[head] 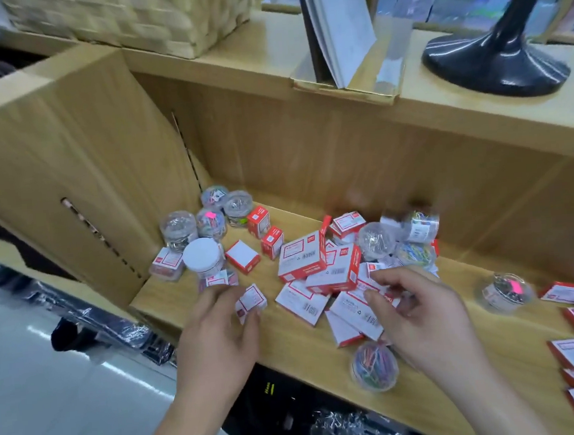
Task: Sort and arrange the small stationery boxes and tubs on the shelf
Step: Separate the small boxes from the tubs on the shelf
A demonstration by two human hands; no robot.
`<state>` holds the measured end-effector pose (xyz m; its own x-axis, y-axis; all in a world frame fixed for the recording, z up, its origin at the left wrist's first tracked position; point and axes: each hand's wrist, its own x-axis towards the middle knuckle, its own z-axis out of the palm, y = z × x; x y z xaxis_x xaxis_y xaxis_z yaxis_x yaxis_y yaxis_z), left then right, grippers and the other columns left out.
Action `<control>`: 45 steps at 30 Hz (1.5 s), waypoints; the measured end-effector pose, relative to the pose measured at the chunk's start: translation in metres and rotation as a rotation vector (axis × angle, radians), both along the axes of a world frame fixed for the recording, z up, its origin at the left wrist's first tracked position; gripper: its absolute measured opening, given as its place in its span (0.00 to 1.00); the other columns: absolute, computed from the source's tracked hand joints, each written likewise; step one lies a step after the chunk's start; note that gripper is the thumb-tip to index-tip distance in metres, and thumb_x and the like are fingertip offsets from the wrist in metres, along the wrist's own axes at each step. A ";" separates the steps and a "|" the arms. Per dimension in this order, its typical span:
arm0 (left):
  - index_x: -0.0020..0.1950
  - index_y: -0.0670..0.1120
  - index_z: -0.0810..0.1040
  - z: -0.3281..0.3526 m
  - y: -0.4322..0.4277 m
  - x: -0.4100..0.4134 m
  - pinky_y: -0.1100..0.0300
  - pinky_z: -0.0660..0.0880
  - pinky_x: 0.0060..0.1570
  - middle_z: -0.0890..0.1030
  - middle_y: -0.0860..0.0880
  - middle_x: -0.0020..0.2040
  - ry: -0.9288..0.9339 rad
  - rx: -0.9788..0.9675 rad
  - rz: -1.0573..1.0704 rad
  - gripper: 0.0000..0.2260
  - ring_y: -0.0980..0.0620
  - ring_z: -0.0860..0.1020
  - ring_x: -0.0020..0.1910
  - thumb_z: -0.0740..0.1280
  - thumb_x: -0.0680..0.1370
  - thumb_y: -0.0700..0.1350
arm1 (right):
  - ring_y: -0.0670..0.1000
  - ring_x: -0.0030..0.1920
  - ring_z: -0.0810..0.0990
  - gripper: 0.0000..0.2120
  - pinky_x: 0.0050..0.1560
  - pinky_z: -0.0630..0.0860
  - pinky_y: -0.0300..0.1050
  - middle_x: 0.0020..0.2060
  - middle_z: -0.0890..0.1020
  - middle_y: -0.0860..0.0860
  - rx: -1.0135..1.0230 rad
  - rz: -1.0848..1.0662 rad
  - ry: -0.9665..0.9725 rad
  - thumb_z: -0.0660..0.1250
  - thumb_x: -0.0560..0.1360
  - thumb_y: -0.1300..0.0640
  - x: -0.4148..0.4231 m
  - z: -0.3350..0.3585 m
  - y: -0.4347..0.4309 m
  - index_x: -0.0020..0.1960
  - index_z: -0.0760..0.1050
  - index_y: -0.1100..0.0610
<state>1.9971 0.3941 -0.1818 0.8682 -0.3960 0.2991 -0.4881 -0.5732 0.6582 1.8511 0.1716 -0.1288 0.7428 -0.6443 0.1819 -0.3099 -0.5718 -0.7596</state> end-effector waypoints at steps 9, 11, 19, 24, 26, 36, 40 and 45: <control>0.72 0.50 0.72 0.021 -0.093 0.070 0.50 0.65 0.72 0.71 0.48 0.74 -0.027 0.439 -0.558 0.29 0.46 0.64 0.74 0.74 0.72 0.48 | 0.44 0.70 0.69 0.36 0.64 0.72 0.47 0.69 0.69 0.38 -0.282 0.202 0.514 0.72 0.67 0.31 0.056 0.026 -0.020 0.71 0.70 0.41; 0.64 0.51 0.72 0.030 -0.105 0.081 0.52 0.62 0.65 0.73 0.52 0.65 -0.034 0.524 -0.601 0.25 0.49 0.62 0.71 0.75 0.70 0.49 | 0.45 0.72 0.67 0.35 0.66 0.71 0.47 0.72 0.67 0.37 -0.307 0.234 0.514 0.72 0.67 0.32 0.063 0.025 -0.022 0.71 0.70 0.42; 0.62 0.55 0.70 0.044 -0.105 0.091 0.57 0.60 0.58 0.69 0.58 0.56 0.080 0.489 -0.648 0.24 0.59 0.57 0.54 0.77 0.71 0.49 | 0.51 0.63 0.73 0.23 0.54 0.72 0.47 0.63 0.73 0.41 -0.519 0.339 0.531 0.69 0.70 0.31 0.075 0.022 -0.023 0.59 0.79 0.44; 0.62 0.59 0.71 0.039 -0.081 0.075 0.59 0.69 0.53 0.75 0.59 0.55 0.096 0.196 -0.511 0.25 0.56 0.71 0.56 0.78 0.70 0.52 | 0.49 0.54 0.77 0.24 0.49 0.75 0.46 0.55 0.70 0.43 -0.364 0.260 0.486 0.73 0.66 0.31 0.072 0.009 -0.026 0.54 0.80 0.45; 0.63 0.60 0.71 0.038 -0.069 0.067 0.64 0.71 0.51 0.76 0.62 0.56 0.111 0.115 -0.459 0.26 0.60 0.73 0.55 0.78 0.69 0.53 | 0.48 0.54 0.78 0.25 0.51 0.76 0.46 0.57 0.72 0.42 -0.301 0.246 0.498 0.75 0.65 0.32 0.075 0.008 -0.026 0.55 0.80 0.45; 0.62 0.57 0.78 0.062 -0.061 0.008 0.69 0.68 0.59 0.79 0.62 0.58 0.030 -0.075 -0.363 0.25 0.65 0.73 0.60 0.77 0.68 0.60 | 0.41 0.52 0.78 0.21 0.53 0.74 0.37 0.50 0.77 0.40 -0.067 0.098 0.105 0.83 0.60 0.44 0.019 0.046 -0.038 0.51 0.84 0.44; 0.61 0.59 0.79 0.081 -0.111 -0.054 0.69 0.69 0.58 0.79 0.64 0.57 0.069 -0.100 -0.500 0.25 0.63 0.76 0.59 0.76 0.67 0.64 | 0.42 0.51 0.79 0.19 0.53 0.75 0.39 0.48 0.79 0.41 -0.058 -0.081 -0.037 0.83 0.61 0.48 -0.060 0.045 -0.057 0.51 0.86 0.48; 0.61 0.60 0.78 0.067 -0.187 -0.144 0.69 0.70 0.56 0.78 0.65 0.53 0.144 0.011 -0.743 0.27 0.65 0.74 0.56 0.75 0.65 0.68 | 0.42 0.48 0.80 0.22 0.51 0.79 0.47 0.50 0.78 0.41 -0.045 -0.394 0.027 0.81 0.60 0.42 -0.180 0.031 -0.094 0.52 0.86 0.49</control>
<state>1.8534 0.2075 -0.1149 0.4021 -0.8945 0.1955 -0.6581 -0.1338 0.7410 1.6709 0.0773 -0.0981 0.4447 -0.8730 0.2003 -0.5317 -0.4373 -0.7253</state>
